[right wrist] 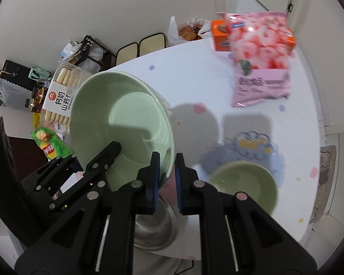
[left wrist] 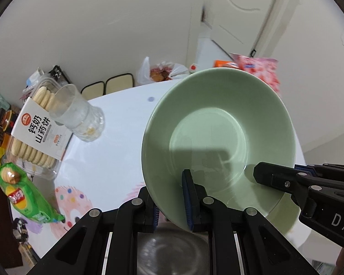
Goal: Organize plates and bowls
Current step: 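Carry the green bowl with both tools toward the bowl stack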
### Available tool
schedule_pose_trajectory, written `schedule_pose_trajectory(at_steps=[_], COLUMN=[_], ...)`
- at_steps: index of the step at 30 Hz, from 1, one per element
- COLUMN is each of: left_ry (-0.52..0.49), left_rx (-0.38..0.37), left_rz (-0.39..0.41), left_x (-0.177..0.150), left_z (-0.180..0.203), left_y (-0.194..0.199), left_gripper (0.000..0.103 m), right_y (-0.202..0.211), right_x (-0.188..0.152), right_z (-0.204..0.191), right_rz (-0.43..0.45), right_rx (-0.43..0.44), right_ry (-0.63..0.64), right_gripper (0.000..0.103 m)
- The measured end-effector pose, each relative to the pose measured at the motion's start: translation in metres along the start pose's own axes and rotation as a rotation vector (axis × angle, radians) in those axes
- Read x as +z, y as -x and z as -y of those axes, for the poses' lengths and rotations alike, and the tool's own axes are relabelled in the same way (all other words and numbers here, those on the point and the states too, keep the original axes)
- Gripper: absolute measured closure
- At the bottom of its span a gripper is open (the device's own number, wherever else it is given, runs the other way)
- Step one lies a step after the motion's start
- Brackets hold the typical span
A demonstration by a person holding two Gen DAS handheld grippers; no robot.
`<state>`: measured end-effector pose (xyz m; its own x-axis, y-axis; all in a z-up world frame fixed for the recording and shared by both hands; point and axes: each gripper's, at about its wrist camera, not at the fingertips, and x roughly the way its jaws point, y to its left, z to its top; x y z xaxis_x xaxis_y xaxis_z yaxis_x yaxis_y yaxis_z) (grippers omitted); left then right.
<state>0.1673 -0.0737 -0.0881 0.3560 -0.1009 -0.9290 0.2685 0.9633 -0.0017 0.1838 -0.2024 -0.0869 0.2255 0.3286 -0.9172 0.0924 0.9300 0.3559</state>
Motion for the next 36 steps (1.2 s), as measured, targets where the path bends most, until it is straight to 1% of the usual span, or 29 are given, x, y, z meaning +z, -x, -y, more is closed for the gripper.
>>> schedule_pose_trajectory(at_steps=[5, 8, 12, 17, 22, 23, 25, 26, 33, 36], left_ry=[-0.036, -0.056, -0.077, -0.118, -0.133, -0.151, -0.189, -0.197, -0.163, -0.176], left_rx=[-0.02, -0.04, -0.068, -0.066, -0.07, -0.065, -0.03, -0.024, -0.036, -0.027], left_rz=[0.001, 0.001, -0.019, -0.034, -0.066, -0.05, -0.032, -0.033, -0.065, -0.072], left_x=[-0.016, -0.023, -0.032, -0.043, -0.051, -0.052, -0.052, -0.051, -0.054, -0.057], left_z=[0.038, 0.056, 0.078, 0.104, 0.112, 0.116, 0.121, 0.122, 0.116, 0.118], left_y=[0.011, 0.014, 0.009, -0.005, -0.03, -0.031, -0.031, -0.03, -0.027, -0.027], left_gripper=[0.086, 0.086, 0.086, 0.086, 0.086, 0.086, 0.086, 0.086, 0.086, 0.086], right_y=[0.021, 0.03, 0.039, 0.036, 0.019, 0.015, 0.01, 0.01, 0.012, 0.012], right_x=[-0.027, -0.043, -0.06, -0.075, -0.082, -0.083, -0.084, -0.084, -0.086, -0.089], right_z=[0.025, 0.042, 0.066, 0.091, 0.111, 0.114, 0.118, 0.12, 0.117, 0.118], right_rz=[0.009, 0.014, 0.019, 0.008, -0.016, -0.022, -0.03, -0.03, -0.047, -0.066], right_rx=[-0.026, -0.028, -0.035, -0.051, -0.05, -0.05, -0.05, -0.044, -0.03, -0.017], right_ry=[-0.021, -0.049, -0.09, -0.135, -0.178, -0.185, -0.19, -0.192, -0.189, -0.196], right_gripper=[0.088, 0.088, 0.088, 0.088, 0.088, 0.088, 0.089, 0.089, 0.088, 0.088])
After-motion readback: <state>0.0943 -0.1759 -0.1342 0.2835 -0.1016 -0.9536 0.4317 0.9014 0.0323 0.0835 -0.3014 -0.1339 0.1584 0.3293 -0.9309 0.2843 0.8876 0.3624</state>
